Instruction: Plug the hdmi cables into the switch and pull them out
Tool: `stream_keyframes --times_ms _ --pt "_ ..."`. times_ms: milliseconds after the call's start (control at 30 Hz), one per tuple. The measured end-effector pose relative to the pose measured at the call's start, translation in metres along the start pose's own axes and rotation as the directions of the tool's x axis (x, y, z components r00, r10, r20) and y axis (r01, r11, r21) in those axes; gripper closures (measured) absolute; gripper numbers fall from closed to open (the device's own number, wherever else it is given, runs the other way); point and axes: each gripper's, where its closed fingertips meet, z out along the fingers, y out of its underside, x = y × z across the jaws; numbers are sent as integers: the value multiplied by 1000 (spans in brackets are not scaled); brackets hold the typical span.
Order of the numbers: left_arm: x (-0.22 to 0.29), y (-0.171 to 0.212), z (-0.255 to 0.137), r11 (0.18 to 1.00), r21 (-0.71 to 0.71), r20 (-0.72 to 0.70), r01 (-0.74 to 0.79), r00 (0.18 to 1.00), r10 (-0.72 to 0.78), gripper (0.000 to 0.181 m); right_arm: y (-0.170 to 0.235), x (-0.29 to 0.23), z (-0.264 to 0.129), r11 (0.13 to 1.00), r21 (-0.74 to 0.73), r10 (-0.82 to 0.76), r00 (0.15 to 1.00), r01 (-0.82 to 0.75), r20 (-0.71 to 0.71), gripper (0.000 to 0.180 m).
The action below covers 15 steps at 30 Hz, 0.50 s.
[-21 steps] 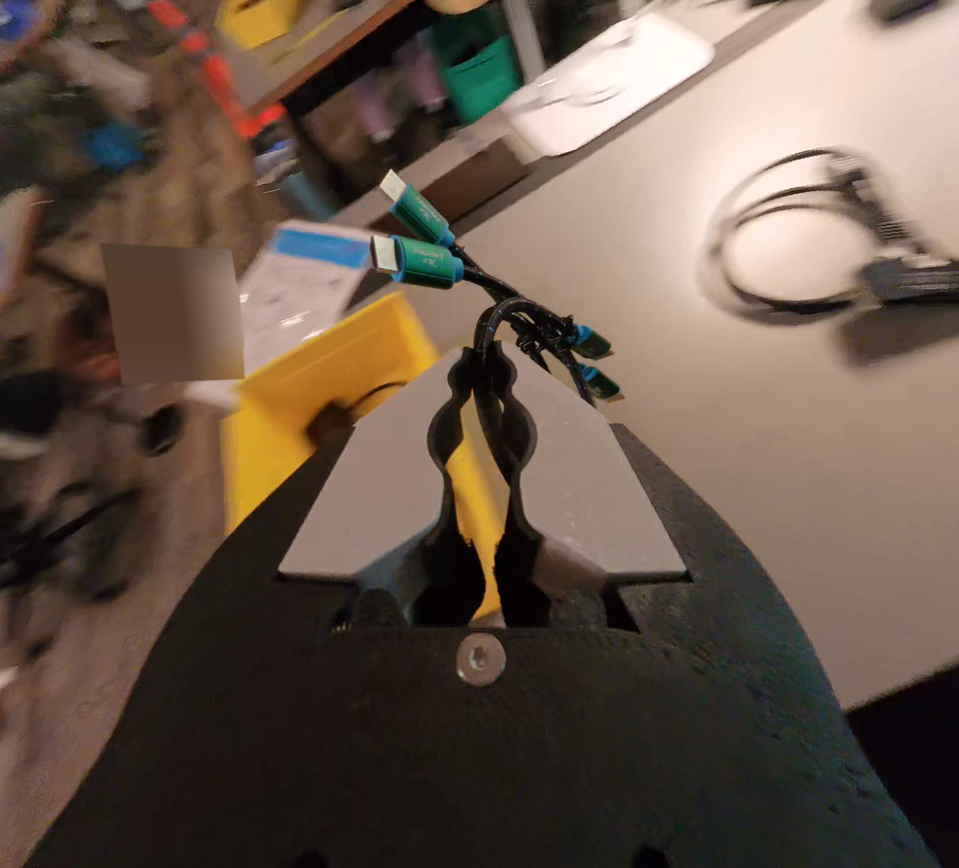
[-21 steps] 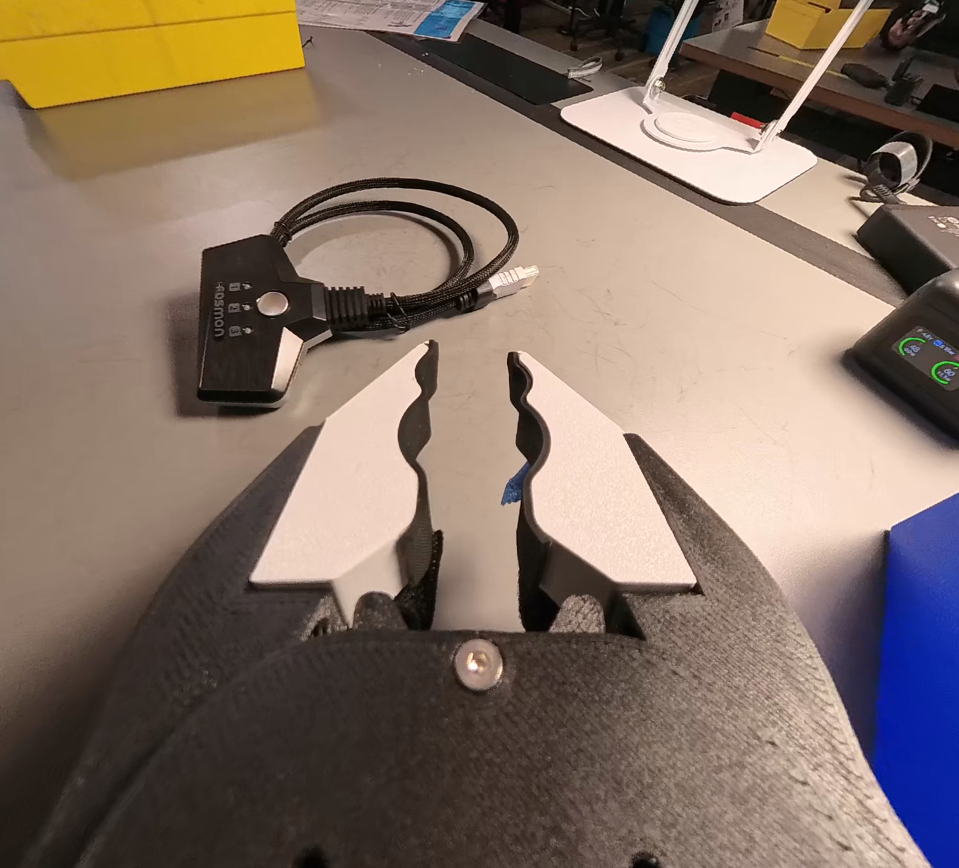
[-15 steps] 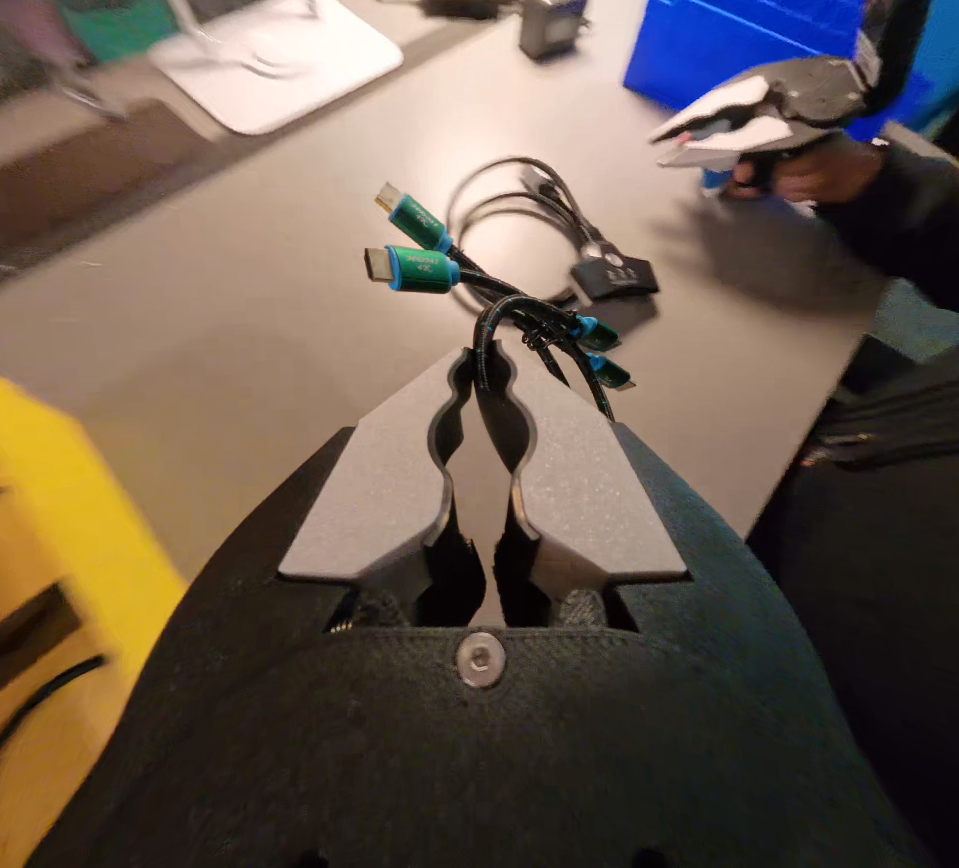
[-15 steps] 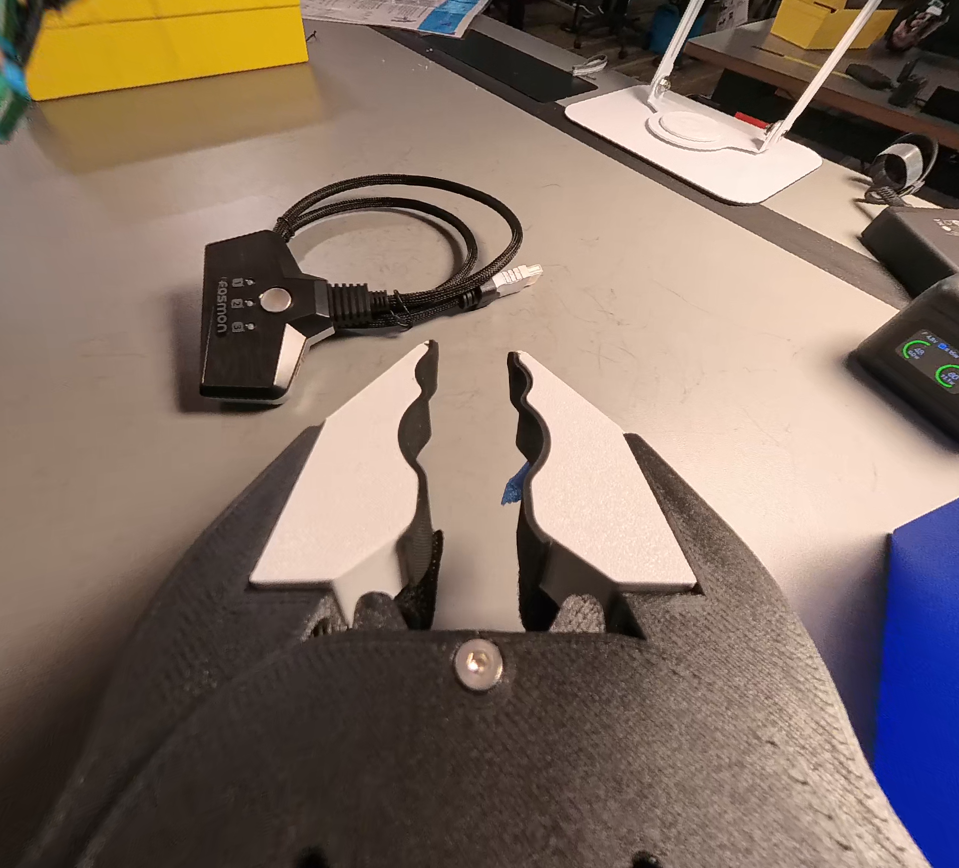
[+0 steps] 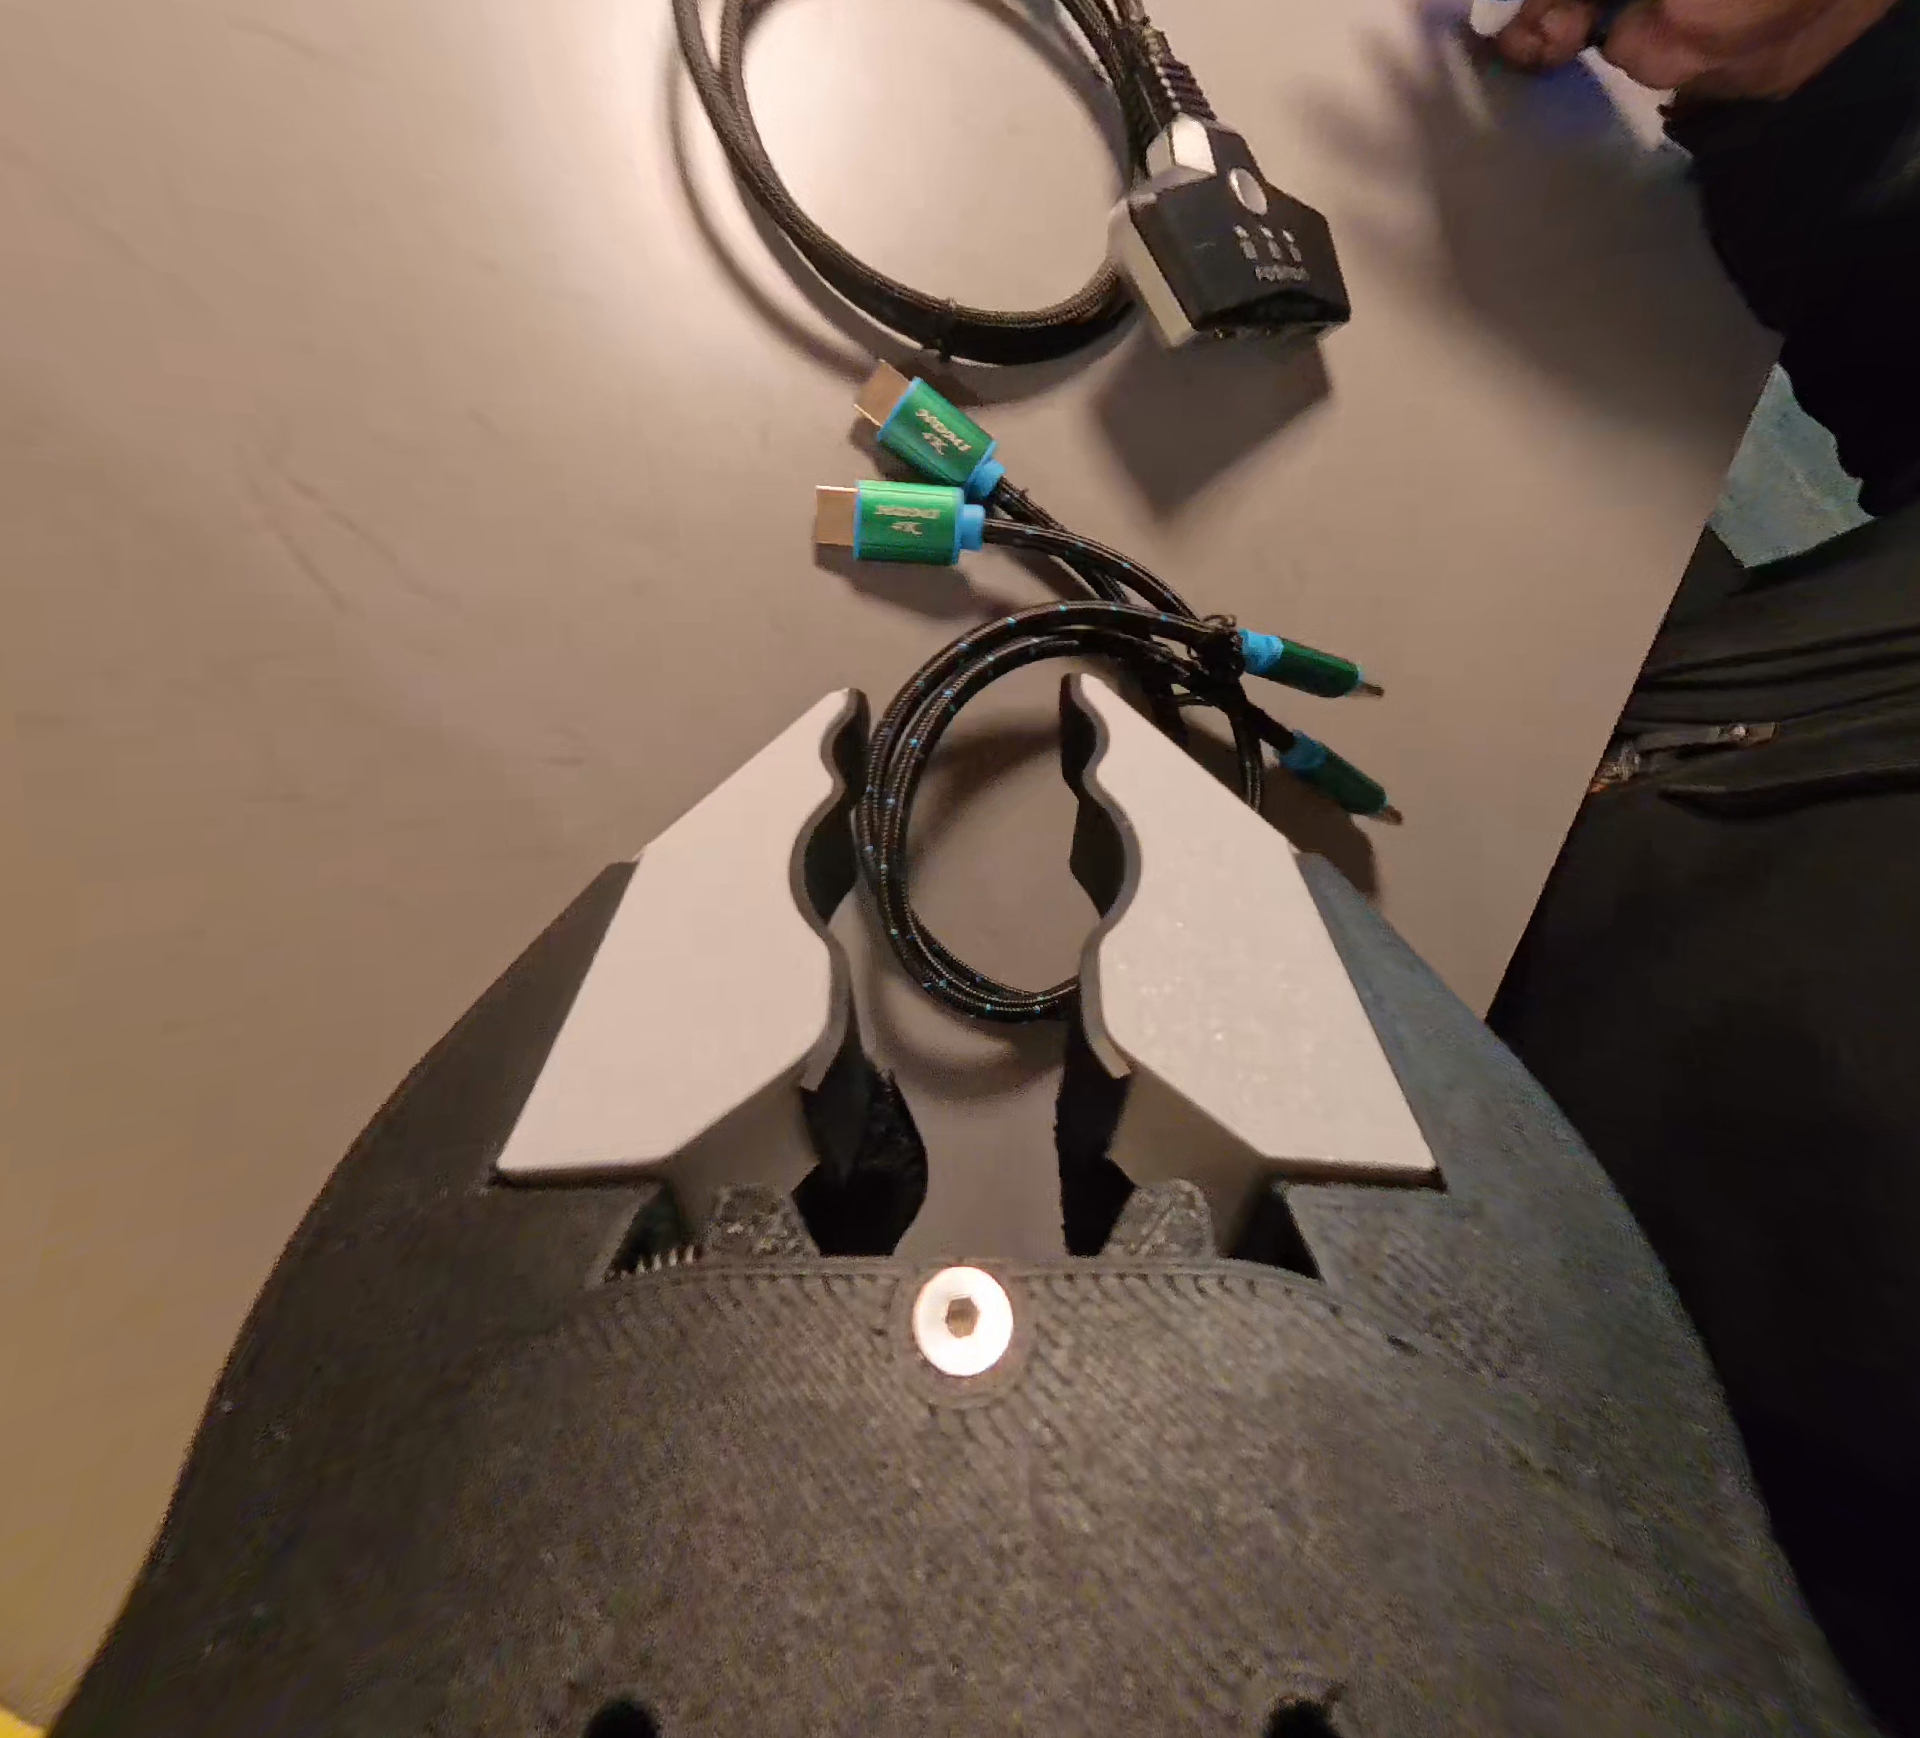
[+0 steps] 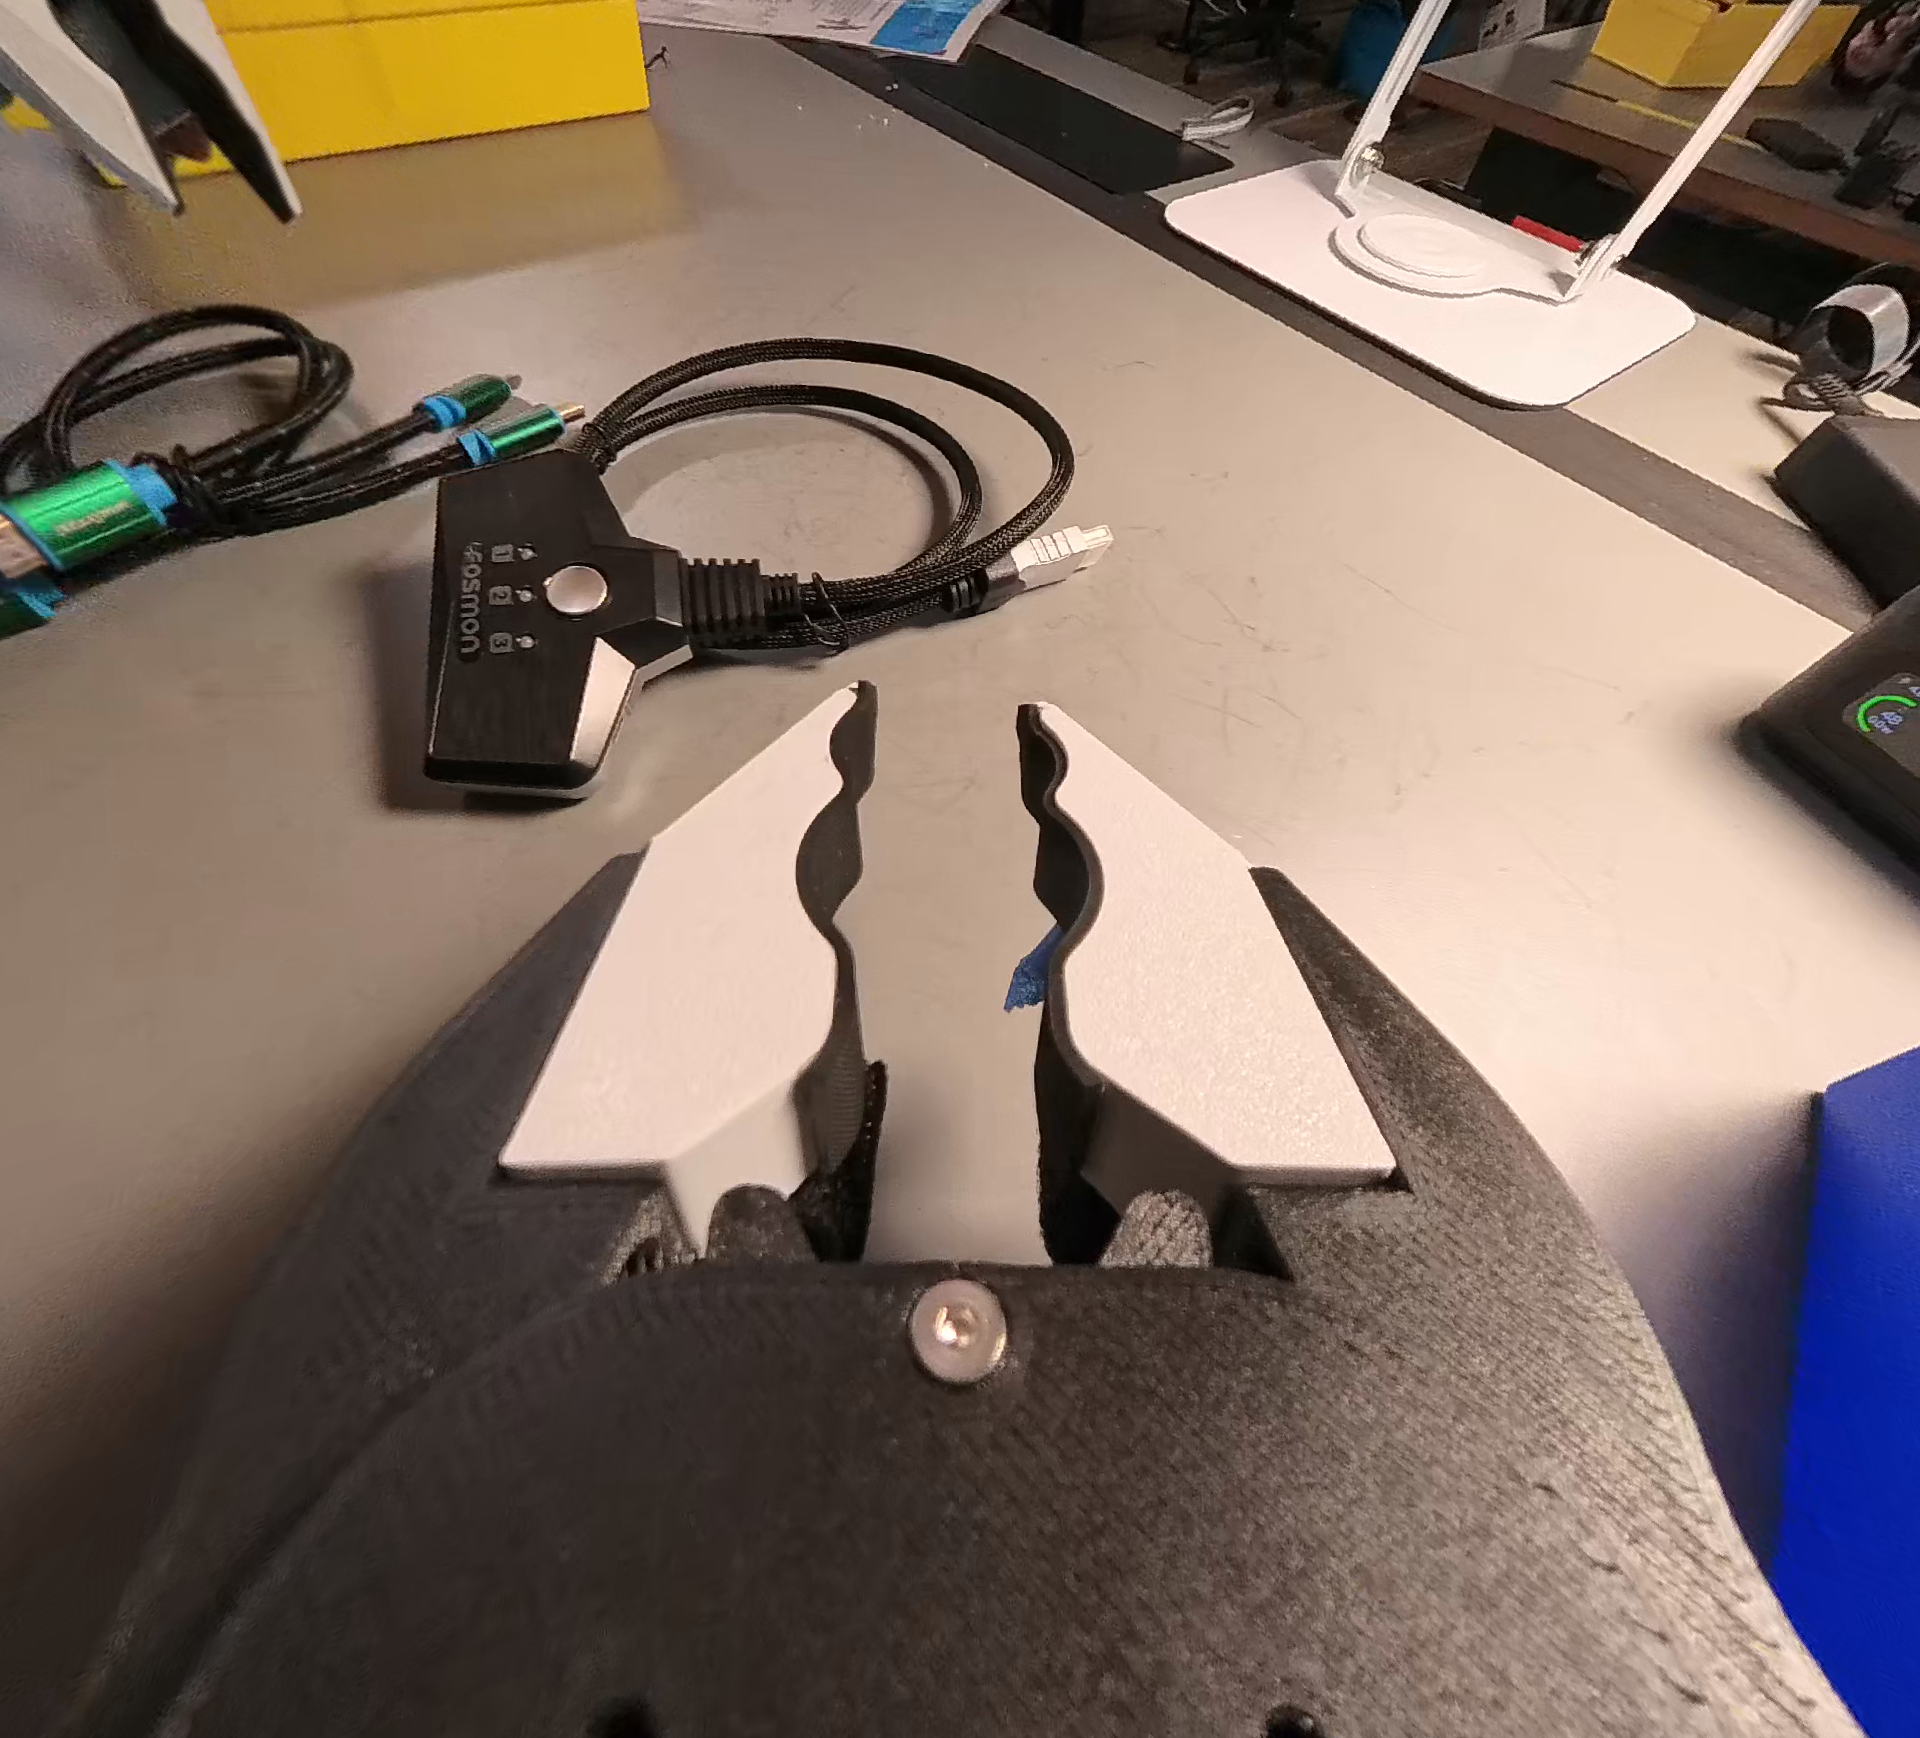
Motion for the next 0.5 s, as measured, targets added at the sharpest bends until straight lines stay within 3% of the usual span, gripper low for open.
stream_keyframes --times_ms 133,300,500 --pt "-10 -9 3 997 23 103 70 992 -72 132 -2 -5 1 1000 11 5 999 -6 33 150" --pt "-9 1 52 990 -64 154 122 982 -111 113 -3 -33 5 999 -11 37 986 -35 165 140" --pt "-8 -11 75 995 -71 260 77 964 -56 112 9 -76 18 990 -136 72 956 -34 284 119"
